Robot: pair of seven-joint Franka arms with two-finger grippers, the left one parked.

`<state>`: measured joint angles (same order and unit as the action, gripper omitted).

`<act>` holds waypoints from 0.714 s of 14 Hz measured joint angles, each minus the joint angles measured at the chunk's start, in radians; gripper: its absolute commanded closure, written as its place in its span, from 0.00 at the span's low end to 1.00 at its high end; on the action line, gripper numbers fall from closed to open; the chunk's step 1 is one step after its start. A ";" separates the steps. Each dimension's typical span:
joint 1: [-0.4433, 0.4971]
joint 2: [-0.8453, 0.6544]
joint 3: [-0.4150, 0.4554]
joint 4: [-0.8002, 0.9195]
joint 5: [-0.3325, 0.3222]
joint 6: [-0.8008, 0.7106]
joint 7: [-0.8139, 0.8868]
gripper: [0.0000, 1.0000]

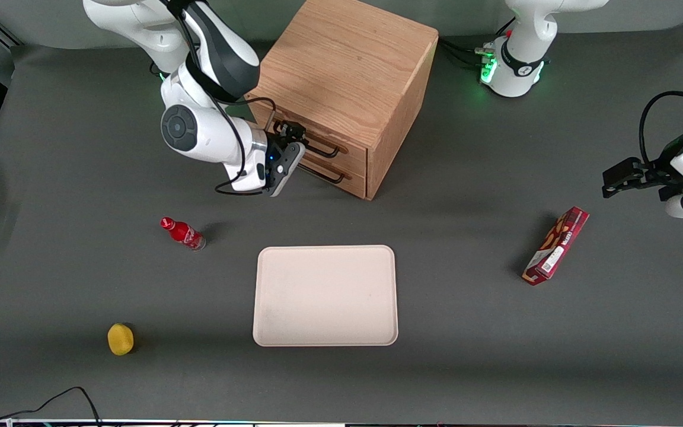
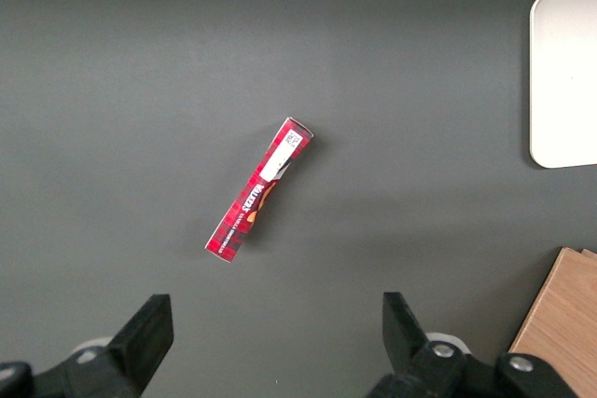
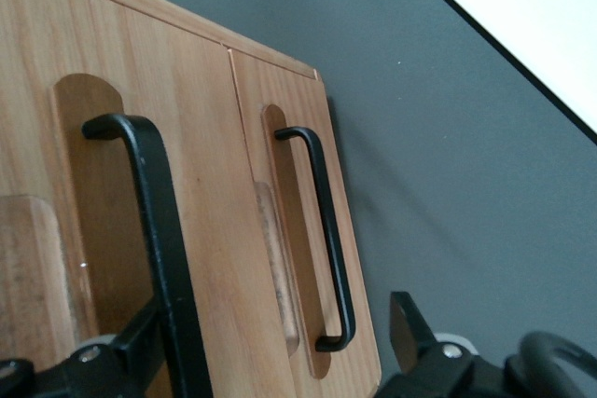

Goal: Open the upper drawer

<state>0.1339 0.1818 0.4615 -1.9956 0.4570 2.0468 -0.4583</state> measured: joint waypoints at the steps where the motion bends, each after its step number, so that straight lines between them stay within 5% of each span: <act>1: -0.002 0.010 -0.005 0.009 -0.013 0.003 0.000 0.00; 10: -0.012 0.130 -0.134 0.199 -0.090 -0.089 -0.039 0.00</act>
<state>0.1220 0.3116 0.3279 -1.7963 0.3669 1.9573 -0.4973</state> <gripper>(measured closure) 0.000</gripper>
